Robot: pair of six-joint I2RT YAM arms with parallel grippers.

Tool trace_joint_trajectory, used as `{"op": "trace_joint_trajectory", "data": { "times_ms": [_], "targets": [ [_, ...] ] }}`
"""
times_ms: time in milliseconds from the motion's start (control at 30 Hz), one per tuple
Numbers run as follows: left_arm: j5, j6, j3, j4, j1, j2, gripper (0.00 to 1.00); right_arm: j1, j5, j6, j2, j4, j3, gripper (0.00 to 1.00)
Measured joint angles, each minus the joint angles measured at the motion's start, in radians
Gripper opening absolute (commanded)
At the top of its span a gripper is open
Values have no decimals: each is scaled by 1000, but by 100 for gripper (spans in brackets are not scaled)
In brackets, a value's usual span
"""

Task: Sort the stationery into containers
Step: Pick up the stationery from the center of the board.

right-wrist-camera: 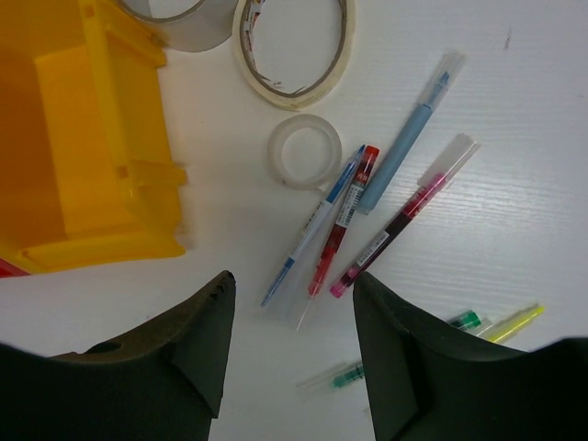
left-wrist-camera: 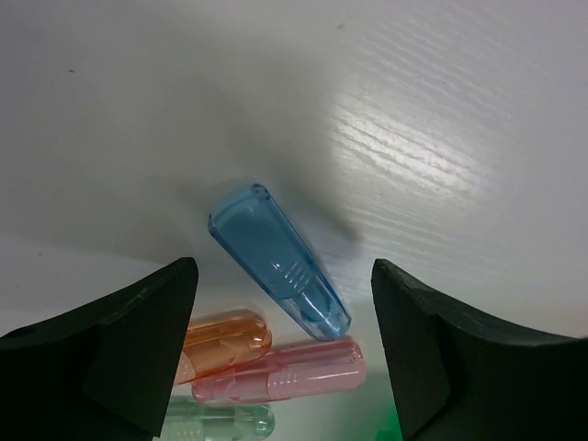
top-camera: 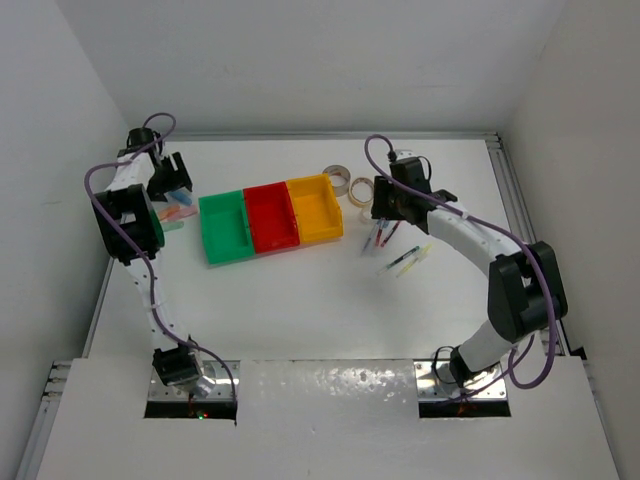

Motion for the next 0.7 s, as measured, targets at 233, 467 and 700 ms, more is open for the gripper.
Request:
{"op": "trace_joint_trajectory", "data": {
  "times_ms": [233,467,700],
  "targets": [
    [-72,-54,-35,71,-16,-8,55,10,24,3,-2,0,0,54],
    [-142,-78,-70,112,-23,-21,28,10,61,3,-27,1,0,54],
    [-136,-97,-68,118,-26,-21,0,10,96,1,-44,3,0,53]
  ]
}}
